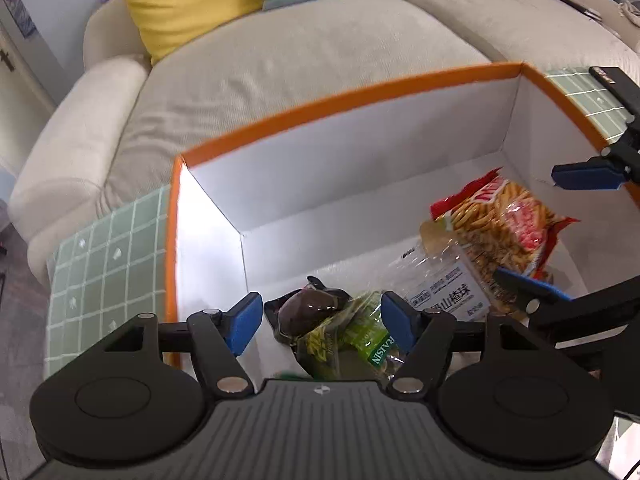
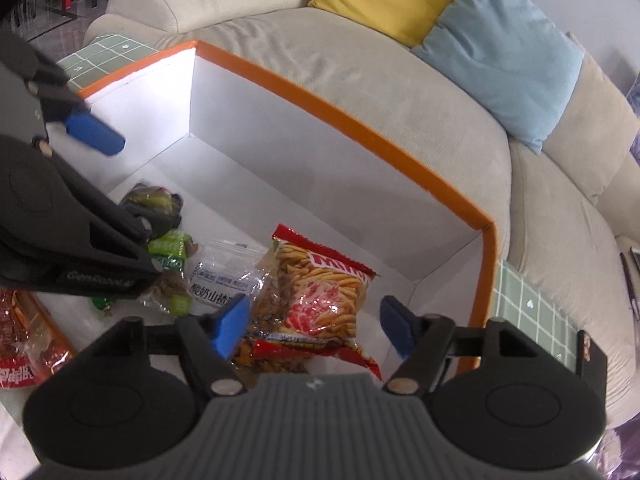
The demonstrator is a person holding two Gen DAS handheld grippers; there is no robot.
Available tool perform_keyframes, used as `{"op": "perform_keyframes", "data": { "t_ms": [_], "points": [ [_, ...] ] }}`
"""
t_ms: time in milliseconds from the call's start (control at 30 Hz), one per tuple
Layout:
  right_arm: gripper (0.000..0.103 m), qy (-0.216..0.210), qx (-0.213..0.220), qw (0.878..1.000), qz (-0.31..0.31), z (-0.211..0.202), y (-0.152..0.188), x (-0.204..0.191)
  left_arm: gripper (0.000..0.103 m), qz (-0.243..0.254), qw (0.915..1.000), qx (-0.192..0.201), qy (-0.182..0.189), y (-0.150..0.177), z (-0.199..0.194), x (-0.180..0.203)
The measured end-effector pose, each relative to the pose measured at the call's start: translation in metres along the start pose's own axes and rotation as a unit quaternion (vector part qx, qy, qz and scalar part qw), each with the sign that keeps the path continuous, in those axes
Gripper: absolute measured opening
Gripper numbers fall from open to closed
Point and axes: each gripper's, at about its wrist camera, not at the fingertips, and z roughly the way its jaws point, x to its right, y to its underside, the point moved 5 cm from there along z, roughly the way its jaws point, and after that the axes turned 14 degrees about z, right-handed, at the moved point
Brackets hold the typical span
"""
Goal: Organize snacks
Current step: 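Open both tools to drop the snacks into the box and lift away, then move both tools back over the snacks beside the box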
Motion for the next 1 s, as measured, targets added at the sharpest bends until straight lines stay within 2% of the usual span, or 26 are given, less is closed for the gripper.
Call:
{"op": "perform_keyframes", "data": {
  "t_ms": [167,300,367,433,667,767,867,1000],
  "points": [
    [0.084,-0.008,-0.007,0.999,0.033,-0.013,-0.003,0.008,0.081,-0.004,0.9999,0.009,-0.012,0.001,-0.022,-0.002],
    [0.085,-0.035,-0.001,0.997,0.072,-0.032,-0.004,0.014,0.081,-0.038,0.9986,0.022,-0.03,0.007,-0.042,-0.011],
    [0.085,-0.041,0.017,0.996,0.076,-0.045,-0.002,0.015,0.081,-0.049,0.9971,0.044,-0.038,0.011,-0.057,-0.011],
    [0.089,-0.034,0.037,0.995,0.081,-0.058,0.001,0.015,0.081,-0.06,0.995,0.065,-0.045,0.016,-0.072,-0.012],
    [0.097,-0.042,0.089,0.984,0.15,-0.104,0.018,0.024,0.081,-0.087,0.9859,0.127,-0.066,0.037,-0.125,-0.01],
    [0.099,-0.032,0.127,0.979,0.158,-0.128,0.029,0.021,0.081,-0.093,0.9823,0.142,-0.079,0.05,-0.144,-0.004],
    [0.099,-0.02,0.157,0.974,0.165,-0.148,0.042,0.015,0.081,-0.11,0.9788,0.155,-0.075,0.066,-0.156,0.003],
    [0.099,-0.031,0.173,0.969,0.175,-0.167,0.063,0.006,0.081,-0.128,0.9757,0.162,-0.074,0.09,-0.164,0.013]
  ]
}}
